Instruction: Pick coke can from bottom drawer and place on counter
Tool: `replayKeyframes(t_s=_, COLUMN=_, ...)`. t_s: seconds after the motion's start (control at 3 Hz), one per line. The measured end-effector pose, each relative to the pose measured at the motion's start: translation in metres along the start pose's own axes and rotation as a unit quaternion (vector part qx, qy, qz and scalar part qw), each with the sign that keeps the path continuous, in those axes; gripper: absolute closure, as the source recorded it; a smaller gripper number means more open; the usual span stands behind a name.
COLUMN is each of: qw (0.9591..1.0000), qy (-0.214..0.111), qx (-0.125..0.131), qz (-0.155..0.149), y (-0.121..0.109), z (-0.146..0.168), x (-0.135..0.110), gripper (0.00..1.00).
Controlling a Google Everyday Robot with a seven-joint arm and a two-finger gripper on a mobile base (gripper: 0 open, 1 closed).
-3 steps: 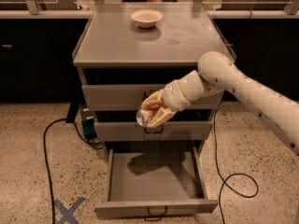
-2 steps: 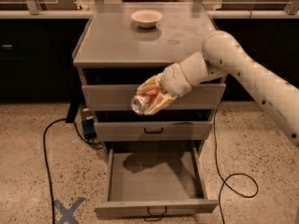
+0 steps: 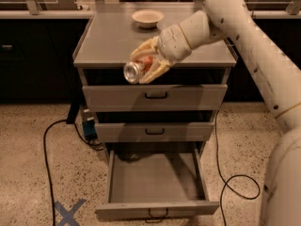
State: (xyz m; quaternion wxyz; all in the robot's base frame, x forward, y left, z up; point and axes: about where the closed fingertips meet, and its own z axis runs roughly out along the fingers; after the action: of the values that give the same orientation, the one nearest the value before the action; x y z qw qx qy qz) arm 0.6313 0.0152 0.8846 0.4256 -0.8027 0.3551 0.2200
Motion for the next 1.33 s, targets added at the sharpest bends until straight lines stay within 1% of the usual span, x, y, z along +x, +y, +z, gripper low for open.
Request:
replayKeyframes(t_s=0.33, qw=0.9993, qy=0.023, qx=0.009, qz=-0.028, y=-0.045, z=-0.011, x=0.001, gripper=1.0)
replayKeyframes(t_s=0.67, qw=0.9952, qy=0.073, qx=0.033, qz=-0.056, y=-0.089, z=-0.018, x=0.025, gripper=1.0)
replayKeyframes(t_s=1.0, qw=0.9872, qy=0.121, qx=0.073, qz=-0.073, y=-0.128, z=-0.029, x=0.054, gripper=1.0)
replayKeyframes(t_s=1.33, qw=0.9771, qy=0.161, qx=0.125, qz=-0.06, y=-0.157, z=-0.039, x=0.088, gripper=1.0)
